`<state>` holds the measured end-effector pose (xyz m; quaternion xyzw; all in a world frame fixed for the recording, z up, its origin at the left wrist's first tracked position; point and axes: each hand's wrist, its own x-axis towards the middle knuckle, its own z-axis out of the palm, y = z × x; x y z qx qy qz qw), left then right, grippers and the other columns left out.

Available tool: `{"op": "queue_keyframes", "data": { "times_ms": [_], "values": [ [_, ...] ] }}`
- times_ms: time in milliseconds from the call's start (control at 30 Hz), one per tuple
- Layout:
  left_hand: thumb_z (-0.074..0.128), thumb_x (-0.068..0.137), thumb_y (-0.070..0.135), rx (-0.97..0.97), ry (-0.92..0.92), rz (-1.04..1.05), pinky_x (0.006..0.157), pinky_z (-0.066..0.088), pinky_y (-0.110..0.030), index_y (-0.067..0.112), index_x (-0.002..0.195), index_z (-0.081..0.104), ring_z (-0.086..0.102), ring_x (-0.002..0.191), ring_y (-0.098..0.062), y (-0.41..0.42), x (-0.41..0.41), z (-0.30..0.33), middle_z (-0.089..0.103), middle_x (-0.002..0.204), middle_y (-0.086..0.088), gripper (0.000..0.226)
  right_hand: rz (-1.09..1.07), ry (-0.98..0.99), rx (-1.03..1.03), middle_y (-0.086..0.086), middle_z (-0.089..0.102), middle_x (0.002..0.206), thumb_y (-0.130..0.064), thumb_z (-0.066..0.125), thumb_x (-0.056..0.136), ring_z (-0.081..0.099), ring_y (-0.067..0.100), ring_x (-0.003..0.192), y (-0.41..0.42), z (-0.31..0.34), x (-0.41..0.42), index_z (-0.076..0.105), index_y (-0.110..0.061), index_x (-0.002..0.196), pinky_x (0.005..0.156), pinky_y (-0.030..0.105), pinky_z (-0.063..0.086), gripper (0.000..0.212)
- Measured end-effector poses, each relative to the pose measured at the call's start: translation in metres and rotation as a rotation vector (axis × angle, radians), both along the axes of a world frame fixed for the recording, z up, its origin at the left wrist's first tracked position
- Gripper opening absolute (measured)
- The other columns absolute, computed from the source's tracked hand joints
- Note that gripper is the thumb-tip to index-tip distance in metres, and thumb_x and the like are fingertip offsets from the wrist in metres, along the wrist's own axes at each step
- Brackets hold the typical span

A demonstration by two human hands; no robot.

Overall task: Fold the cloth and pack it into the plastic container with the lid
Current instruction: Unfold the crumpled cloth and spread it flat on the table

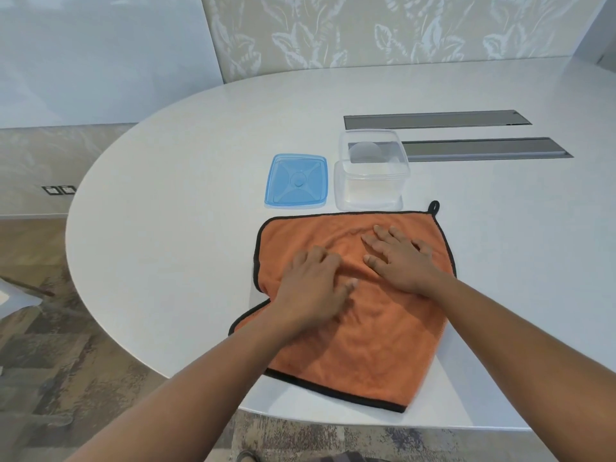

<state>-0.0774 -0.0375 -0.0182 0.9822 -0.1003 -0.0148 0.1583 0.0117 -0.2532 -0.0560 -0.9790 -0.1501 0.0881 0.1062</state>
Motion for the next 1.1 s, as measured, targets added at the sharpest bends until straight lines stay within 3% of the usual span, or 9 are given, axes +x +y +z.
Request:
{"op": "queue_keyframes", "data": {
  "times_ms": [133, 267, 533, 633, 733, 800, 867, 967, 1100],
  "values": [
    [0.029, 0.090, 0.080, 0.095, 0.198, 0.145, 0.119, 0.009, -0.062, 0.033, 0.158, 0.022, 0.007, 0.154, -0.038, 0.022, 0.011, -0.019, 0.014, 0.169, -0.005, 0.084, -0.003, 0.001, -0.009, -0.014, 0.004, 0.171, -0.065, 0.024, 0.100, 0.000, 0.012, 0.157, 0.000, 0.000, -0.001, 0.017, -0.047, 0.158, 0.120, 0.055, 0.005, 0.061],
    [0.015, 0.068, 0.102, 0.126, 0.238, 0.154, 0.117, -0.011, -0.065, 0.046, 0.159, 0.004, -0.013, 0.156, -0.036, 0.037, 0.023, -0.030, -0.007, 0.172, 0.004, 0.108, 0.007, -0.023, -0.009, -0.013, 0.006, 0.171, -0.064, 0.023, 0.101, 0.000, 0.013, 0.157, 0.000, -0.001, -0.003, 0.018, -0.046, 0.159, 0.120, 0.054, 0.005, 0.061],
    [0.015, 0.056, 0.111, 0.126, 0.157, 0.112, 0.117, -0.020, -0.062, 0.048, 0.157, -0.016, -0.024, 0.154, -0.030, 0.048, 0.025, -0.040, -0.017, 0.171, 0.005, 0.122, 0.033, -0.054, 0.020, -0.013, 0.010, 0.171, -0.065, 0.023, 0.100, 0.002, 0.012, 0.156, -0.003, -0.005, -0.003, 0.022, -0.044, 0.159, 0.120, 0.052, 0.004, 0.062],
    [0.024, 0.062, 0.108, 0.121, -0.007, -0.023, 0.121, -0.011, -0.061, 0.044, 0.159, -0.003, -0.017, 0.156, -0.027, 0.031, 0.012, -0.030, -0.003, 0.172, 0.001, 0.119, 0.042, -0.056, 0.044, -0.013, 0.012, 0.170, -0.064, 0.026, 0.100, 0.004, 0.011, 0.156, -0.004, -0.005, -0.001, 0.024, -0.044, 0.158, 0.120, 0.051, 0.005, 0.062],
    [0.039, 0.073, 0.098, -0.084, -0.131, -0.372, 0.119, 0.029, -0.055, 0.041, 0.145, 0.040, 0.025, 0.147, -0.020, -0.002, -0.010, -0.012, 0.037, 0.156, 0.006, 0.092, 0.040, -0.047, 0.062, -0.015, 0.013, 0.170, -0.063, 0.031, 0.100, 0.005, 0.011, 0.156, -0.004, -0.003, 0.001, 0.026, -0.045, 0.157, 0.120, 0.051, 0.007, 0.060],
    [0.053, 0.073, 0.092, -0.199, -0.075, -0.580, 0.110, 0.042, -0.044, 0.039, 0.136, 0.048, 0.040, 0.131, -0.012, -0.026, -0.029, -0.005, 0.043, 0.143, 0.010, 0.083, 0.030, -0.013, 0.087, -0.017, 0.013, 0.169, -0.062, 0.035, 0.100, 0.005, 0.009, 0.156, -0.004, 0.000, 0.002, 0.027, -0.046, 0.157, 0.120, 0.051, 0.006, 0.060],
    [0.065, 0.066, 0.087, -0.182, 0.035, -0.723, 0.107, 0.039, -0.038, 0.039, 0.143, 0.041, 0.038, 0.130, -0.015, -0.045, -0.046, -0.003, 0.036, 0.146, 0.008, 0.094, 0.023, 0.025, 0.129, -0.017, 0.014, 0.169, -0.060, 0.040, 0.100, 0.005, 0.009, 0.156, -0.004, 0.004, 0.002, 0.028, -0.047, 0.156, 0.121, 0.050, 0.005, 0.059],
    [0.077, 0.064, 0.076, -0.024, 0.126, -0.826, 0.106, 0.030, -0.051, 0.041, 0.154, 0.027, 0.028, 0.139, -0.027, -0.060, -0.056, -0.002, 0.024, 0.154, 0.003, 0.108, 0.022, 0.068, 0.188, -0.016, 0.014, 0.169, -0.057, 0.045, 0.100, 0.005, 0.009, 0.156, -0.006, 0.008, 0.002, 0.030, -0.047, 0.155, 0.121, 0.049, 0.003, 0.058],
    [0.078, 0.074, 0.039, 0.086, 0.169, -0.808, 0.101, 0.030, -0.053, 0.040, 0.152, 0.037, 0.024, 0.139, -0.031, -0.068, -0.054, 0.009, 0.017, 0.159, -0.002, 0.089, 0.005, 0.105, 0.265, -0.017, 0.015, 0.169, -0.050, 0.052, 0.100, 0.006, 0.007, 0.155, -0.007, 0.012, 0.000, 0.036, -0.047, 0.153, 0.121, 0.048, -0.001, 0.056]
  ]
}}
